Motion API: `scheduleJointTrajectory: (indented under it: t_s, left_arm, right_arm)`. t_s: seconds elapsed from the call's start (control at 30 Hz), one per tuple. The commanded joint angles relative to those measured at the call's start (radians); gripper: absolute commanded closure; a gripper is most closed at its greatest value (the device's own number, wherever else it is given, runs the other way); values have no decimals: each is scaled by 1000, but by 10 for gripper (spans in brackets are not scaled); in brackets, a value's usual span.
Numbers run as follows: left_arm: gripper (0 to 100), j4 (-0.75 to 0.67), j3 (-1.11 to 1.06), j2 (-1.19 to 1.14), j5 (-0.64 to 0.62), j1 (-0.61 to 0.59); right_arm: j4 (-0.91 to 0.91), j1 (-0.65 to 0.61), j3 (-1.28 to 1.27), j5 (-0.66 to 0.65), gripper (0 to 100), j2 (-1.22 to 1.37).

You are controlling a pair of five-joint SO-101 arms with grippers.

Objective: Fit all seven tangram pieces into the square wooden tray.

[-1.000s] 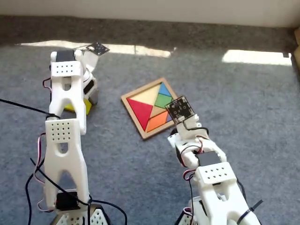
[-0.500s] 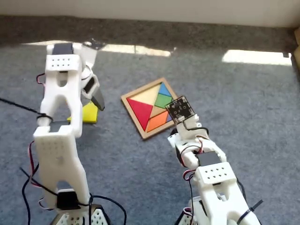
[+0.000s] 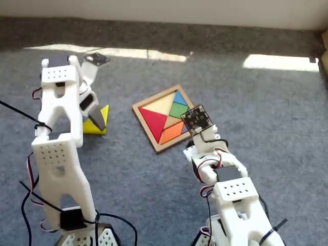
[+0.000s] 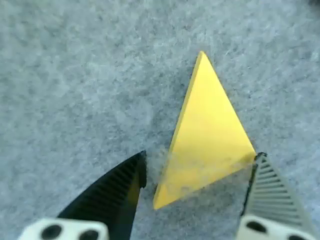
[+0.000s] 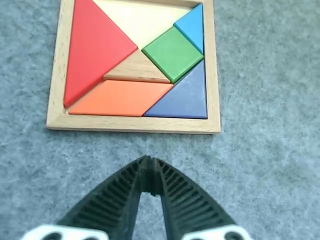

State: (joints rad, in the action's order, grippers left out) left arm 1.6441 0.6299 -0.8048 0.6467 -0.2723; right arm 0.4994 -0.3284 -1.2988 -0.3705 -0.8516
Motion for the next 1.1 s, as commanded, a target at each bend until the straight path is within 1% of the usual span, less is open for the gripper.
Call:
scheduleJointTrajectory:
  t_s: [0.0,0.13,0.23,0.3,0.47,0.7,0.8,0.93,1.07]
  left_arm:
    - [691,-9,62,-68,5,10]
    - [736,2,163,-166,5,21]
    - [755,100,251,-214,6,36]
    - [781,120,268,-222,2,56]
    - [842,120,263,-197,-84,101]
    - [955,123,255,-62,-178,147]
    - [995,123,199,22,-187,191]
    - [995,121,102,148,-241,282]
    - [995,118,81,245,-311,363]
  right_arm:
    - [-21,10,4,-5,992,-24]
    - [-21,10,4,-3,992,-24]
    - [-21,10,4,-3,992,-24]
    - [-21,10,4,-3,992,-25]
    - [-21,10,4,-3,992,-27]
    - [-19,10,4,-8,992,-27]
    - [-21,22,4,-8,992,-28]
    - [-21,25,4,-9,992,-28]
    - [-21,59,10,-5,992,-28]
